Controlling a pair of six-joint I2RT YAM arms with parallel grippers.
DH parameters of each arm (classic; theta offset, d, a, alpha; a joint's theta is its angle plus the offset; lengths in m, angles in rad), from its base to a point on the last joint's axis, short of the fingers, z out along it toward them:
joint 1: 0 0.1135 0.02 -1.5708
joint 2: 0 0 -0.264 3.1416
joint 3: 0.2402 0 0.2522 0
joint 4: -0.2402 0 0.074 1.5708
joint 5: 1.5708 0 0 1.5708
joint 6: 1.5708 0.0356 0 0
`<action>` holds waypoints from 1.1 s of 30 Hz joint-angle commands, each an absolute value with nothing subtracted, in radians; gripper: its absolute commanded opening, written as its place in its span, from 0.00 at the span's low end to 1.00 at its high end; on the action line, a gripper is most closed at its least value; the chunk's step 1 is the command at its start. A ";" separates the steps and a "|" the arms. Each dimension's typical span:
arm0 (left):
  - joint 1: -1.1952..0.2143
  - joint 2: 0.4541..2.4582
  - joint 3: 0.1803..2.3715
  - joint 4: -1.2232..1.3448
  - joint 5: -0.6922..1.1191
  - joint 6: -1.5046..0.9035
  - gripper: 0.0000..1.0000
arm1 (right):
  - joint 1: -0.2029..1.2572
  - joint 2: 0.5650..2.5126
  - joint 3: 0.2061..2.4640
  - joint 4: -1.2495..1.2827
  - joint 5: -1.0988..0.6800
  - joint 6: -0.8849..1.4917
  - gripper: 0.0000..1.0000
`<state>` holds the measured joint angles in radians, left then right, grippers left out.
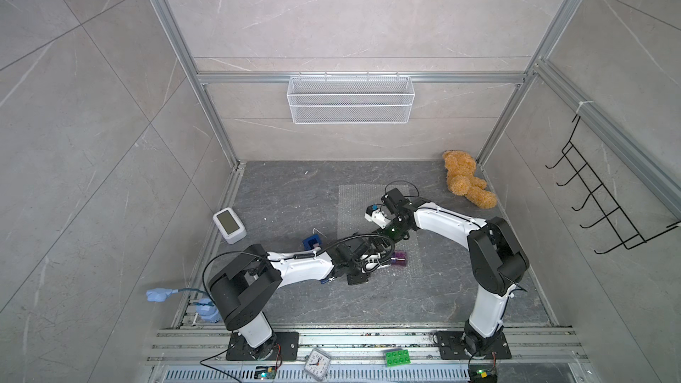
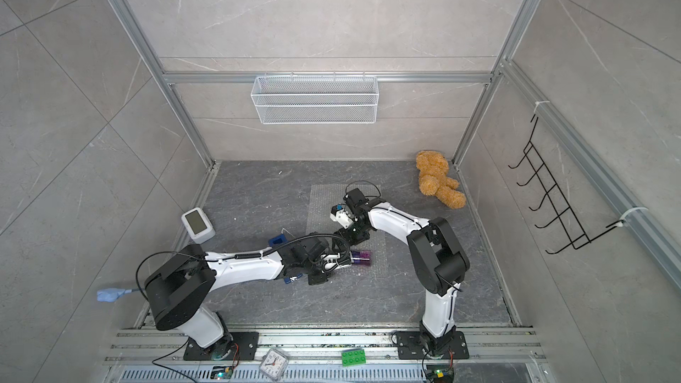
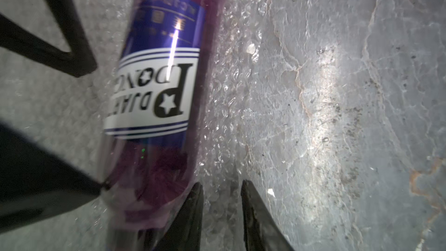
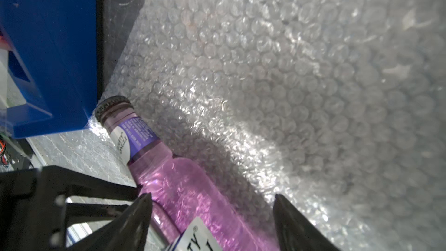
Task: Wrap wine bottles in bubble wrap
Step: Wrap the wine bottle in bubble wrap.
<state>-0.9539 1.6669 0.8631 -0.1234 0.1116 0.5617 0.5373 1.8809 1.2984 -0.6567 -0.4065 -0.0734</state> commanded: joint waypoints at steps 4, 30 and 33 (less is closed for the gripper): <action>-0.957 1.739 0.943 -0.078 0.152 0.624 0.37 | 0.521 1.919 1.350 -0.710 -0.385 -0.123 0.79; -0.962 1.717 0.874 -0.030 0.067 0.659 0.03 | 0.466 2.033 1.412 -0.795 -0.551 -0.214 0.67; -0.962 1.660 0.864 -0.077 0.074 0.666 0.00 | 0.466 2.015 1.375 -0.806 -0.603 -0.216 0.64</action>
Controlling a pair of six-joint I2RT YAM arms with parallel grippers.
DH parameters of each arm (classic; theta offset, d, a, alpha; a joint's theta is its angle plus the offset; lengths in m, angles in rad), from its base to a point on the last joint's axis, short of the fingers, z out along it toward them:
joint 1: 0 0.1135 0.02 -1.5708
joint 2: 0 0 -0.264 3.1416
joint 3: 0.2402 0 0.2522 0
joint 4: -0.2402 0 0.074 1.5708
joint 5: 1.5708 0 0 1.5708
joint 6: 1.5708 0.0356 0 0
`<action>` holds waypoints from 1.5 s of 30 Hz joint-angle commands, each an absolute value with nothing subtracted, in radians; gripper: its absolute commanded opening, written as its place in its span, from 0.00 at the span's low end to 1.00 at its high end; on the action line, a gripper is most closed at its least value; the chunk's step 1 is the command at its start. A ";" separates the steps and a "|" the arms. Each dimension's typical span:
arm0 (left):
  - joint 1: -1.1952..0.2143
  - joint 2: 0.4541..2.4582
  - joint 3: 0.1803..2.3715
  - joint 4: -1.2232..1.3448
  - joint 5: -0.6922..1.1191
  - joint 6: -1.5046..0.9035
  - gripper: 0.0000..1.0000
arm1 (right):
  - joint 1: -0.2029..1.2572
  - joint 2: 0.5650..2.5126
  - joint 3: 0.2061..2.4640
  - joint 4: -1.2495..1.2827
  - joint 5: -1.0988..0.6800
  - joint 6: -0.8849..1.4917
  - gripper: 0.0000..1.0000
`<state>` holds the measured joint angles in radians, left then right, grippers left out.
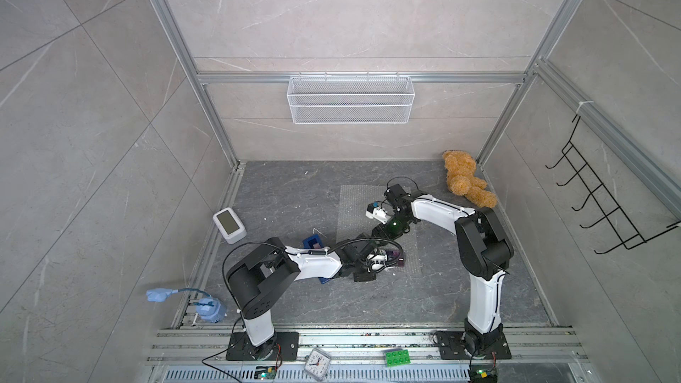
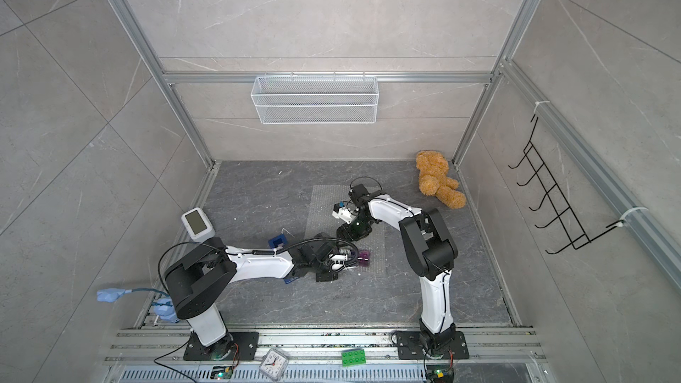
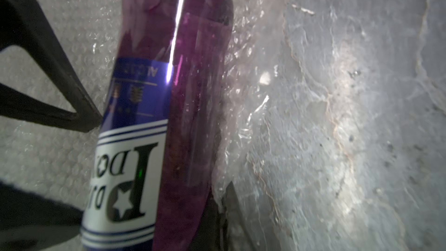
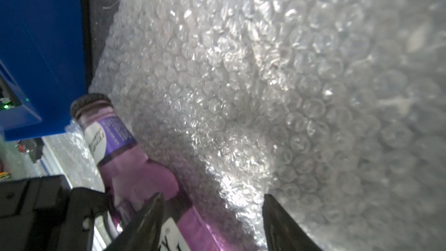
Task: Wrap wine bottles in bubble wrap
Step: Wrap the wine bottle in bubble wrap.
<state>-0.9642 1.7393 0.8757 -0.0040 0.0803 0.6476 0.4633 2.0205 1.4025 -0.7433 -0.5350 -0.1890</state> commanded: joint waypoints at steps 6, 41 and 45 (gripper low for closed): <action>-0.962 1.556 0.853 -0.150 0.105 0.712 0.00 | 0.466 2.006 1.349 -0.833 -0.642 -0.251 0.64; -0.778 1.782 1.151 -0.287 0.245 0.803 0.12 | 0.345 2.077 1.586 -0.849 -0.754 -0.277 0.69; -0.767 1.797 1.160 -0.303 0.254 0.790 0.13 | 0.264 1.871 1.347 -0.607 -0.779 -0.123 0.76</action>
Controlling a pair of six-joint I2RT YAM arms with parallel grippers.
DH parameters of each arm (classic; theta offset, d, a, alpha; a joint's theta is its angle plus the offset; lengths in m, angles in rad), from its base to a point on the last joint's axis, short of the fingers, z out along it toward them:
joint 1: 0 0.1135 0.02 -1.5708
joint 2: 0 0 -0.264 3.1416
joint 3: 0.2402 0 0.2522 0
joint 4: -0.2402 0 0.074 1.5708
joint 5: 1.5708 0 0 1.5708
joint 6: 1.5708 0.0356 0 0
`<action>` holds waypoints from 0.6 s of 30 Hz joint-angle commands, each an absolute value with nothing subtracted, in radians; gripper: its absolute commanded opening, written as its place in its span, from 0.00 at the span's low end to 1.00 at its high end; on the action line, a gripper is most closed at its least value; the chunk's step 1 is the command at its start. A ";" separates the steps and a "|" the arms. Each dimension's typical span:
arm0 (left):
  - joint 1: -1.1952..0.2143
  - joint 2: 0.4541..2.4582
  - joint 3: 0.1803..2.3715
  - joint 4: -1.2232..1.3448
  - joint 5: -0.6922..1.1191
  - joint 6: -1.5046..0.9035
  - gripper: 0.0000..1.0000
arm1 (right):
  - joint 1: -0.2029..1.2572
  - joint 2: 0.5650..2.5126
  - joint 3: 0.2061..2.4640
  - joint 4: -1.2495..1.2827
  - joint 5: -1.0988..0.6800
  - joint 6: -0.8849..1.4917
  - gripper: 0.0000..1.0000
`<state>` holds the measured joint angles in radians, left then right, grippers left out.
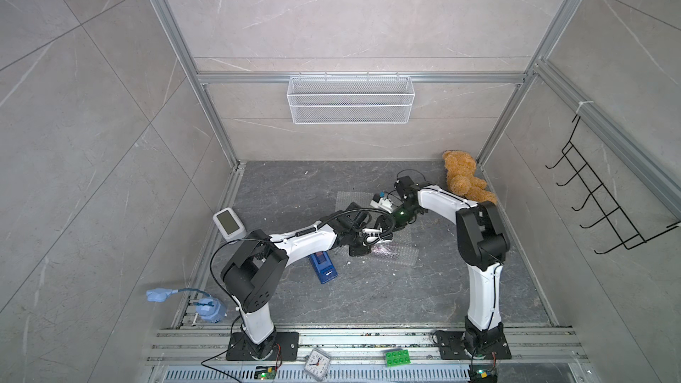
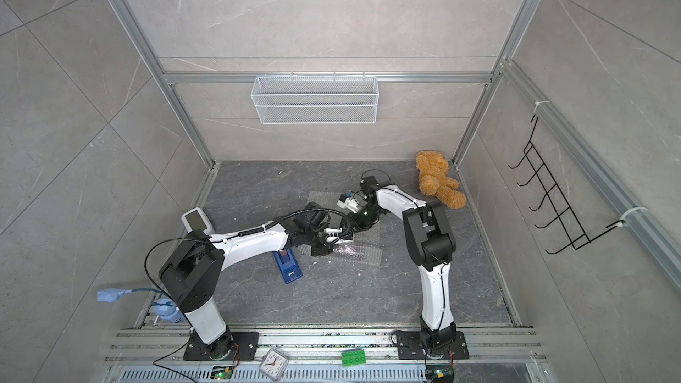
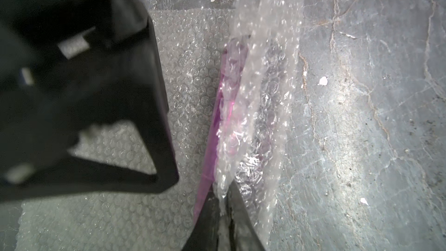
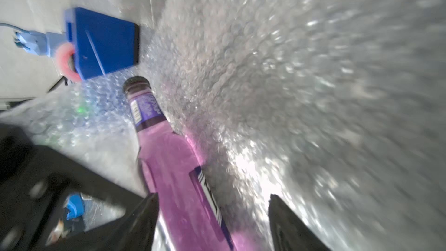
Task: Wrap wine bottles in bubble wrap
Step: Wrap the wine bottle in bubble wrap.
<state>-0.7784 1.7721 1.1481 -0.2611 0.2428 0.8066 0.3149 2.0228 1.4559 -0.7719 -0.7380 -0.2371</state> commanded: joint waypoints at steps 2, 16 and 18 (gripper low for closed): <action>-0.763 1.798 1.159 -0.301 0.265 0.782 0.14 | 0.224 1.747 1.179 -0.458 -0.798 -0.030 0.78; -0.749 1.803 1.157 -0.329 0.310 0.744 0.14 | 0.168 1.368 0.728 -0.185 -0.821 0.133 0.85; -0.744 1.805 1.154 -0.330 0.323 0.735 0.14 | 0.169 1.376 0.742 -0.214 -0.774 0.127 0.84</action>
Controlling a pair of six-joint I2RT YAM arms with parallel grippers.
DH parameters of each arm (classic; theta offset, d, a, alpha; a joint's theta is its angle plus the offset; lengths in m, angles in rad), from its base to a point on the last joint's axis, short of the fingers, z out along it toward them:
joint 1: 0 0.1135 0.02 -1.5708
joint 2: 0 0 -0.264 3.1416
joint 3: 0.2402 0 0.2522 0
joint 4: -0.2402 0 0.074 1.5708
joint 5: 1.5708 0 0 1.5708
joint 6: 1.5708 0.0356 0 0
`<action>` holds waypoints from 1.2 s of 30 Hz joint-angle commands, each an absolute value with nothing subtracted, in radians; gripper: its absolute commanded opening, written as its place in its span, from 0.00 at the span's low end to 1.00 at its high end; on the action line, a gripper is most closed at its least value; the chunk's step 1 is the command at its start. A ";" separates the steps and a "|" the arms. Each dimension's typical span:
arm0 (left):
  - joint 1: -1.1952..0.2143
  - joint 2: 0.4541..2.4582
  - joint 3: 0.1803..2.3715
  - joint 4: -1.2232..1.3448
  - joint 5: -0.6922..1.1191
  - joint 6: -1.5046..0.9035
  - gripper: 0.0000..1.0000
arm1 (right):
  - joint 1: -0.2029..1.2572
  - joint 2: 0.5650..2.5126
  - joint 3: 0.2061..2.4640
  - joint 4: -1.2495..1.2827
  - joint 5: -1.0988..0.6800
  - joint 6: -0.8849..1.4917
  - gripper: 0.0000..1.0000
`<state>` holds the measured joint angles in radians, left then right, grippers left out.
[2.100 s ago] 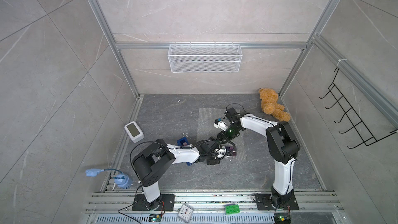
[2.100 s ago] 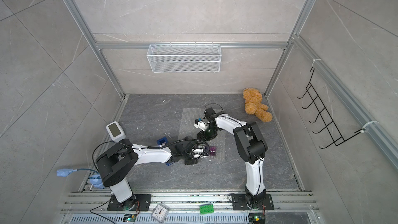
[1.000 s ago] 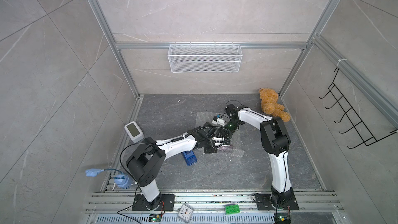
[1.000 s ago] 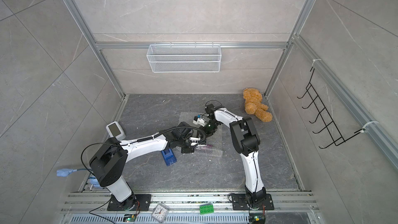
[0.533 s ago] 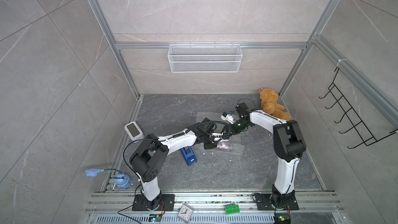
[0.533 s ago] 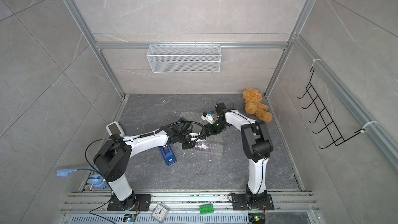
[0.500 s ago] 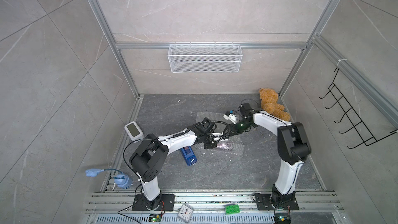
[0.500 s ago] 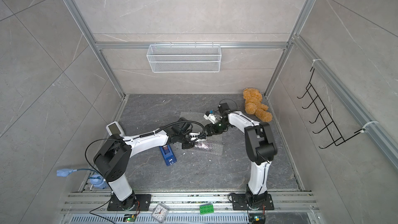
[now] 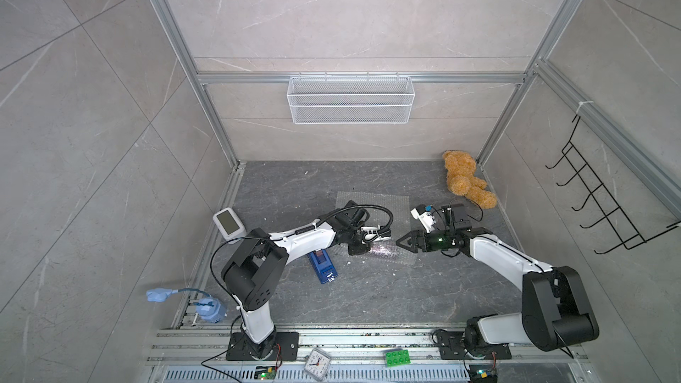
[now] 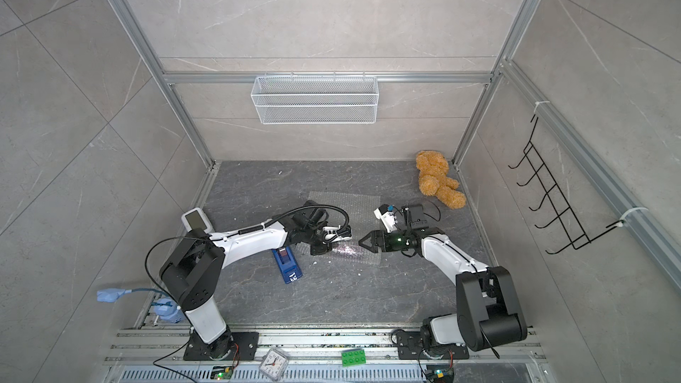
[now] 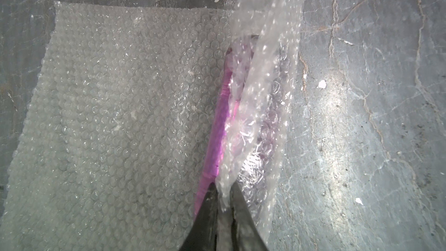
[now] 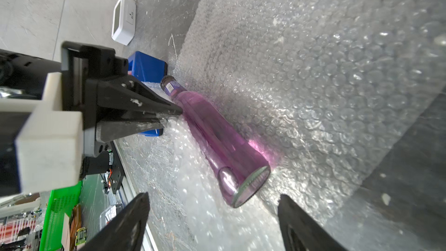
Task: Wrap wine bottles in bubble wrap
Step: Wrap the wine bottle in bubble wrap.
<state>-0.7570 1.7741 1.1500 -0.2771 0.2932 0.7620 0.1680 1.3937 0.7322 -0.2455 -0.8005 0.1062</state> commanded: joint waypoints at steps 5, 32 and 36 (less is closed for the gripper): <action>-0.736 1.816 1.161 -0.337 0.339 0.717 0.15 | 0.205 1.473 0.830 -0.355 -0.690 0.084 0.81; -0.709 1.715 1.125 -0.275 0.290 0.774 0.36 | 0.367 1.702 1.066 -0.595 -0.479 -0.007 0.35; -0.709 1.644 1.081 -0.233 0.245 0.806 0.37 | 0.370 1.713 1.080 -0.597 -0.479 -0.010 0.30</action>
